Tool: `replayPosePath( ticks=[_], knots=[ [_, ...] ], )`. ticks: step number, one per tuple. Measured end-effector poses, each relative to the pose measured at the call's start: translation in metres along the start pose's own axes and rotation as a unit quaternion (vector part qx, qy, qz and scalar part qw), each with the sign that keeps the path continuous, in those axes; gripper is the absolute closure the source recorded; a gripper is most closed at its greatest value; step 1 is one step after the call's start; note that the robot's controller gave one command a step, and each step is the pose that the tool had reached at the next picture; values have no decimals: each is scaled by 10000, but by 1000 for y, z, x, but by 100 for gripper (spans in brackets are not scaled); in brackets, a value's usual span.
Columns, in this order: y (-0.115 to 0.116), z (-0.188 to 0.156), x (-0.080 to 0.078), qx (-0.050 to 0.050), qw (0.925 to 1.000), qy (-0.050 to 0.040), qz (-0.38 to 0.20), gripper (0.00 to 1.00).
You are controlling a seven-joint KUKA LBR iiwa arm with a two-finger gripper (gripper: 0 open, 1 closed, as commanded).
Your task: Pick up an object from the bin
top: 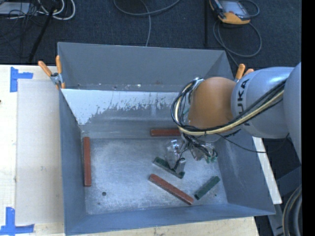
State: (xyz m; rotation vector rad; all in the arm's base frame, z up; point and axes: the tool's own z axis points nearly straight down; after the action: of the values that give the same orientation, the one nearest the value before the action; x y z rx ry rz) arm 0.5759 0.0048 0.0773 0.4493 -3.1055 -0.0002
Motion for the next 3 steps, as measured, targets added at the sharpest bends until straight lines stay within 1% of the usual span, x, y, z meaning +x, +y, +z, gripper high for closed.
replayPosePath(
  ticks=[1, 2, 3],
  knots=[
    [0, 1, -1, 1, 10000, -28, 1, 0],
    [43, 8, 63, -6, 9978, -3, -667, 0],
    [41, 6, 61, 4, 9978, 6, -660, 100]
  ],
)
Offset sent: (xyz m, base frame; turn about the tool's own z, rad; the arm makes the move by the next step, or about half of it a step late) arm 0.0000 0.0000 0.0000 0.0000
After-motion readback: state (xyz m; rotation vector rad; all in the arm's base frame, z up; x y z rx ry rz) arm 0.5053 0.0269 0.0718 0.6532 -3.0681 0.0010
